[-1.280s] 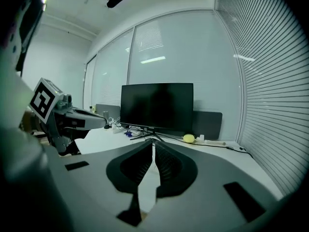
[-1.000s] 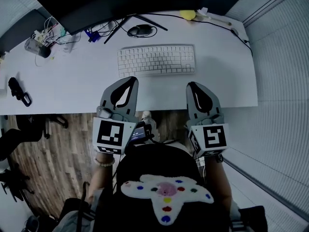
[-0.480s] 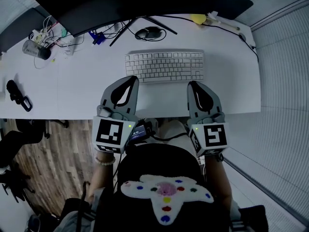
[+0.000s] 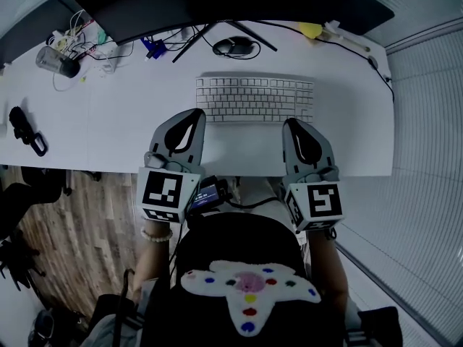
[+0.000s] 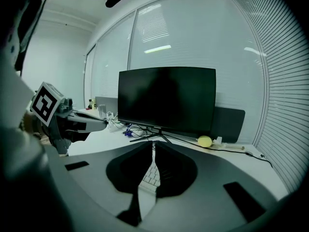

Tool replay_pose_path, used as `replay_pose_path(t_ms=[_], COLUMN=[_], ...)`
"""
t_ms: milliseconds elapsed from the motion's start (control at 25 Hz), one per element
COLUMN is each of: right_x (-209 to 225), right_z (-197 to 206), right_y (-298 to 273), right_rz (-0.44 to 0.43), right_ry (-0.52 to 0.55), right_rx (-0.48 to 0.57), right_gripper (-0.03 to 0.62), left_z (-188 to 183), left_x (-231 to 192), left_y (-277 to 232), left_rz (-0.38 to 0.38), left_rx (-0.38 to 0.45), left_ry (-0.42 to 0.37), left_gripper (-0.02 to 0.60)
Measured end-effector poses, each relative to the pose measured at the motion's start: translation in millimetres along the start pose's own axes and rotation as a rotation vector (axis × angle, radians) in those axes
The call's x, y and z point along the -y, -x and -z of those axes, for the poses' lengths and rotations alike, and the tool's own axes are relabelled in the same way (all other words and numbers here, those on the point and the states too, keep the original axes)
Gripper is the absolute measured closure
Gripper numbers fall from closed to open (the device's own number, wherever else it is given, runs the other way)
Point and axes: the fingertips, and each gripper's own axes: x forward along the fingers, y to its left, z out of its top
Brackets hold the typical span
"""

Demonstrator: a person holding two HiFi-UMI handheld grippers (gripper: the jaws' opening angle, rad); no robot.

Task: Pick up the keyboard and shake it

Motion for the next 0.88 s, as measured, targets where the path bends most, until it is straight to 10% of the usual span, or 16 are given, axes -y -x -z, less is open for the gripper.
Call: replay_pose_path(t_ms=[520, 880], right_x=[3.1, 17.3], right_z=[5.1, 14.3], right_y=[-11.7, -14.5], right_rz=[-0.029, -0.003], right_ry=[0.008, -0.009], right_rx=[-0.003, -0.03], right_gripper=[0.551, 0.551], left_z=[41.0, 83.0], left_x=[-32.9, -52.0], left_y=[-20.2, -57.6], left_rz=[0.017, 0.013], left_rx=[-0.065, -0.156], left_ry=[0.22, 0.331], left_gripper=[0.56, 0.384])
